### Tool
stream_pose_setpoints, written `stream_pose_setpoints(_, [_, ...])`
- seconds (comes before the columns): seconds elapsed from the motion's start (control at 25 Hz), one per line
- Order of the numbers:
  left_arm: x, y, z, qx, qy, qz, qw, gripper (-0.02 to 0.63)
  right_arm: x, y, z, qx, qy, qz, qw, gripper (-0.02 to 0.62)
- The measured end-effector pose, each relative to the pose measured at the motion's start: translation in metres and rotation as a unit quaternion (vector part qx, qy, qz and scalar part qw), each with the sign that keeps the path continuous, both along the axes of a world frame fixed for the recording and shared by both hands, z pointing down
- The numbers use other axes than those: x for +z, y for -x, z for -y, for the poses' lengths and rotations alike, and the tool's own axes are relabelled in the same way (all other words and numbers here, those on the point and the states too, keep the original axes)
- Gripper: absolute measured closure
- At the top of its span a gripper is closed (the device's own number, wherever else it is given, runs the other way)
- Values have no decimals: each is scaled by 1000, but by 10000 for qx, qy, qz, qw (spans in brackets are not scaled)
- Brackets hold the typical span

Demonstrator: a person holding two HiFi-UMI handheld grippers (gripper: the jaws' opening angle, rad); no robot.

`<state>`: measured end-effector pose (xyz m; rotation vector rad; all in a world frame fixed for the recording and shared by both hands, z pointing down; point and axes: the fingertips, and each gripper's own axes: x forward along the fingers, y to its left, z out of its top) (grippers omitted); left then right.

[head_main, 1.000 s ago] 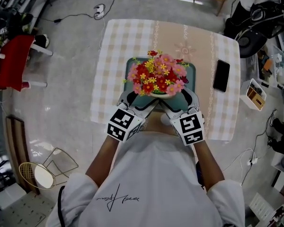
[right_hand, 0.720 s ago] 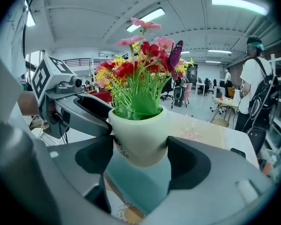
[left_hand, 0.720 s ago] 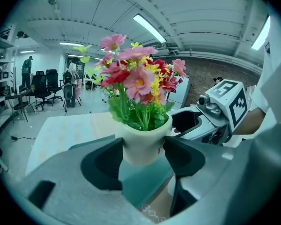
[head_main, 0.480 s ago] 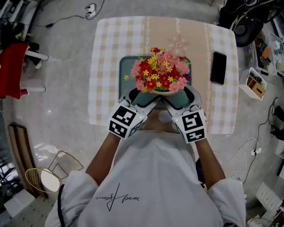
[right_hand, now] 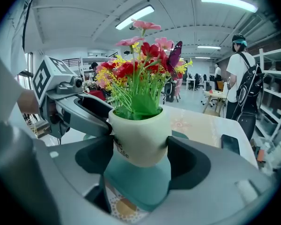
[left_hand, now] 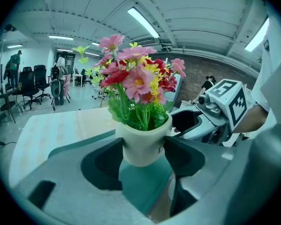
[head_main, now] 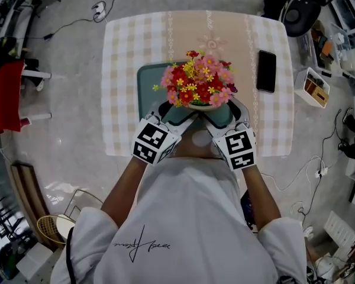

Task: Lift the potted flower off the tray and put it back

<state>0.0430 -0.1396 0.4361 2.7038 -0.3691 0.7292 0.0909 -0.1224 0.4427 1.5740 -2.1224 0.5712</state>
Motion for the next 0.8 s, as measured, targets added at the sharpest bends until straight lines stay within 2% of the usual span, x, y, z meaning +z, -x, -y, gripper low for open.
stream_pose_setpoints(0.6, [27, -2, -4, 229, 7, 329, 9992, 333, 26, -2, -5, 102, 170, 55, 9998, 227])
stream_pose_setpoints(0.8, [30, -7, 0, 259, -30, 309, 9992, 334, 29, -7, -1, 148, 166, 44, 9997, 227])
